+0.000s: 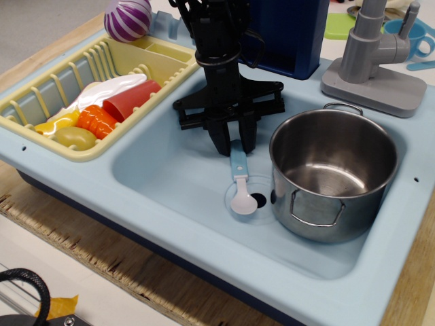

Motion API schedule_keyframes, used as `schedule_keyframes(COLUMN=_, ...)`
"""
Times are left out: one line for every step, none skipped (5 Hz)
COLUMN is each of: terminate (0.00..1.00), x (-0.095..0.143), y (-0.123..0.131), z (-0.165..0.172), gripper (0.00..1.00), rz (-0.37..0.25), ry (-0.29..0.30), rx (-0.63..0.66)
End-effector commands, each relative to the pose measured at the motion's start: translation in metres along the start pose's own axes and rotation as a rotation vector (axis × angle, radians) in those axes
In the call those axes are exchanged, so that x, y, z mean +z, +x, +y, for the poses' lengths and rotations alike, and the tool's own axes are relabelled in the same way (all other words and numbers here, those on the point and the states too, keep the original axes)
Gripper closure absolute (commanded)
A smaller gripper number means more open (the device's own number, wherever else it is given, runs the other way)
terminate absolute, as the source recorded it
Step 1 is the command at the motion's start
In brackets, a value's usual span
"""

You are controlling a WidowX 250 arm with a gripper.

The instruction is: Put spoon in pot

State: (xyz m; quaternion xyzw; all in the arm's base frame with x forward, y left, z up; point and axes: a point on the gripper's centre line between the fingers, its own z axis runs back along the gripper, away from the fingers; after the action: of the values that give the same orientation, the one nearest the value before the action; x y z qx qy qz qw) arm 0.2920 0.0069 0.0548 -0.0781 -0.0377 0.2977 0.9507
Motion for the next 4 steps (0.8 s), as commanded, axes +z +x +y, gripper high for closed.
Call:
schedule_keyframes(terminate=0.00, x=-0.001, y=-0.005, z=0.013, gripper=1.00, rz=-0.002, ry=0.043, rx=0.008)
schedule_keyframes(terminate=0.00, x=0.016, y=0.004, z=0.013, gripper=1.00, rz=-0.017, ry=0.081, rx=-0.004)
schedule_keyframes(terminate=0.00, x=0.047, y=0.011, z=0.015, gripper=1.00, rz=-0.053, ry=0.142, rx=-0.023)
schedule_keyframes(terminate=0.00, x=0.074, y=0.009, z=0.015, gripper=1.00, rz=-0.131, ry=0.150, rx=-0.004)
